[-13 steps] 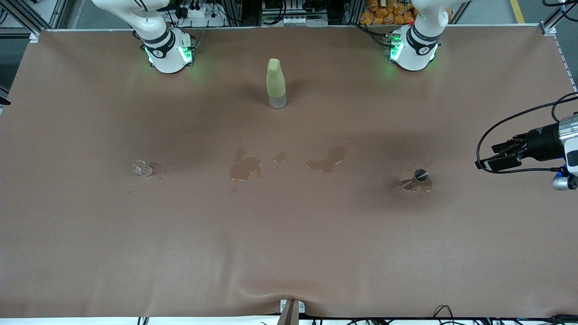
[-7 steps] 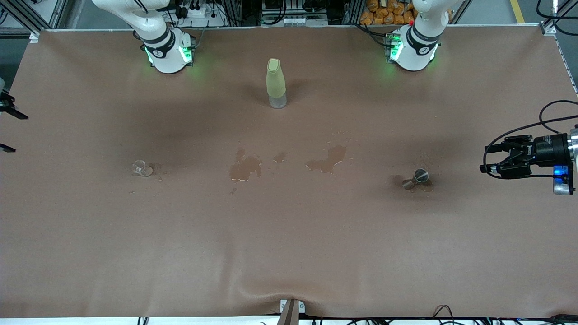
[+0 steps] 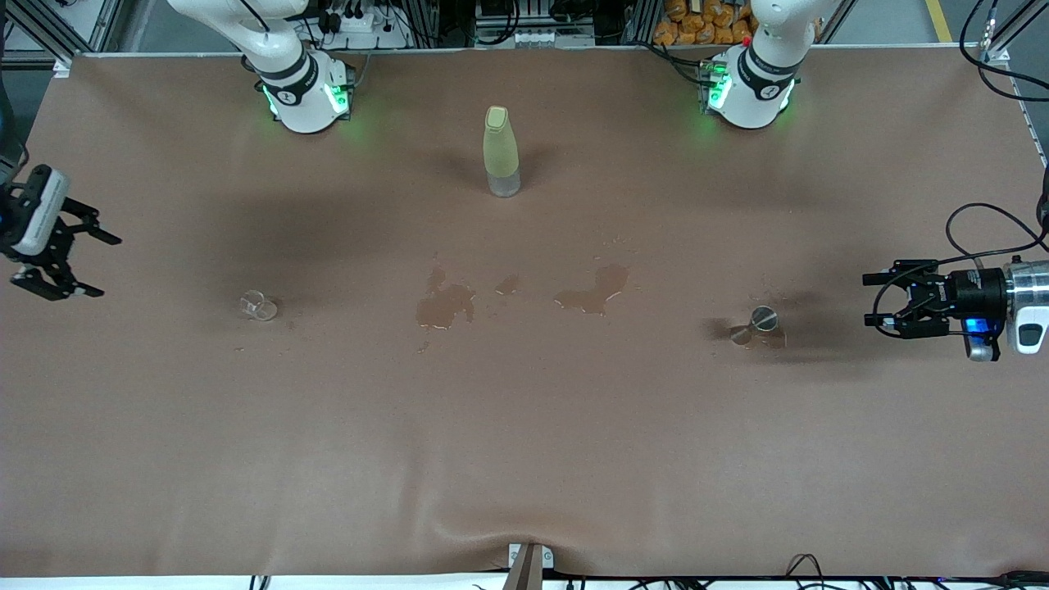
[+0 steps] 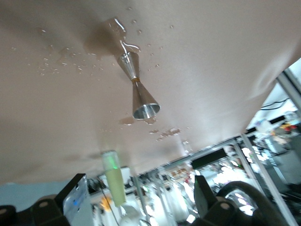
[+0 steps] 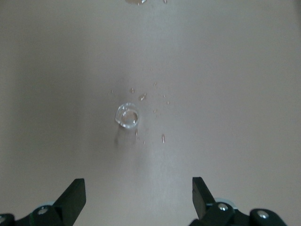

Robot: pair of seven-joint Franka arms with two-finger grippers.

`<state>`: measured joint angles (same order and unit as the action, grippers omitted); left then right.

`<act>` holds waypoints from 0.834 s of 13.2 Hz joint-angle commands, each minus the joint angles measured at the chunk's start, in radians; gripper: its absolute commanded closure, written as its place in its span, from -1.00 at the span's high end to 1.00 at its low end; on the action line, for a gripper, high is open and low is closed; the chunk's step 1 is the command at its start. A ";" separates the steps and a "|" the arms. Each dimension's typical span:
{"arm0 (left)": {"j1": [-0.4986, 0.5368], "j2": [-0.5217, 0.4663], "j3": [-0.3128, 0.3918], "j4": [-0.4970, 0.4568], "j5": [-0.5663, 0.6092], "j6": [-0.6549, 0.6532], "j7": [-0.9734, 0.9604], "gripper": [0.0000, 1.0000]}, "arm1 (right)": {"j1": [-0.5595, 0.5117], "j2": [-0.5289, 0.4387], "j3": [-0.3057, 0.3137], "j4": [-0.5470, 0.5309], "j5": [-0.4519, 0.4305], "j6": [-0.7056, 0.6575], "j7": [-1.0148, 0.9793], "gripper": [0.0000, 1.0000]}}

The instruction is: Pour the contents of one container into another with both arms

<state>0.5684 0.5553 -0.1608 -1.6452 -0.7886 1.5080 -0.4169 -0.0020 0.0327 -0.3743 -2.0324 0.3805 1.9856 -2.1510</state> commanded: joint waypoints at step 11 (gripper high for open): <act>0.042 0.179 -0.006 0.012 -0.072 -0.029 -0.037 1.00 | -0.118 0.304 0.006 -0.035 0.501 -0.023 -0.548 1.00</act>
<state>0.6189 0.7162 -0.1657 -1.6450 -0.8473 1.4884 -0.4304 -0.0931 0.3034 -0.3752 -2.0667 0.8092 1.9852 -2.6173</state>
